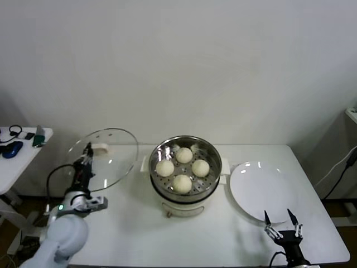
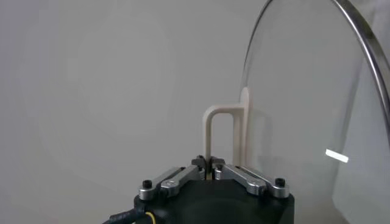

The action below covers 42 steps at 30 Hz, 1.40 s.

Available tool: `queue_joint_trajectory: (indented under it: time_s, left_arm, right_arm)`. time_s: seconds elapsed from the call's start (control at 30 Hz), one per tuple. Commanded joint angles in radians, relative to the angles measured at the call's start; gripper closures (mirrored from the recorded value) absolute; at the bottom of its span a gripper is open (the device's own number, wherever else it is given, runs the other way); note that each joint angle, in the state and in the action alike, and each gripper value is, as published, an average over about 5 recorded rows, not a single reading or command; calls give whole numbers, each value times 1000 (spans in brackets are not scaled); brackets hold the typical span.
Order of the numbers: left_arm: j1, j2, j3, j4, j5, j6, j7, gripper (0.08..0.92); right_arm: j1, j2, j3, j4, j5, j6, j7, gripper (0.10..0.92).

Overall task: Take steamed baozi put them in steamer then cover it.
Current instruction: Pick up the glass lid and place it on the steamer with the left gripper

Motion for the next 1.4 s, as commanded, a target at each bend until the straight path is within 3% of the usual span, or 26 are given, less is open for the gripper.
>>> queue_joint_trajectory:
  time_s: [0.03,0.27,0.43,0.67,1.0,1.4]
  left_arm:
    - [-168,-94,369,-201,283,308,288,867]
    - [-213,-320,490,-127,562,311,425,867]
    - [-251,-469,545,-41,642,308,424,867]
    - [-249,-602,592,78,714,292,378,867]
    - [-258,-683,597,214,744,282,332,867]
    - [-277,-634,553,301,732,275,308,867]
  right_arm:
    - [24,-5,-5,-23,-32,-4,15,203]
    - [39,-16,-14,-48,-25,16,13,203]
    - [38,-24,-17,-55,-17,26,12,203]
    - [29,-40,-14,-70,8,44,13,203]
    - [26,-43,-13,-80,24,58,15,203]
    - [18,-49,-5,-78,43,64,16,203]
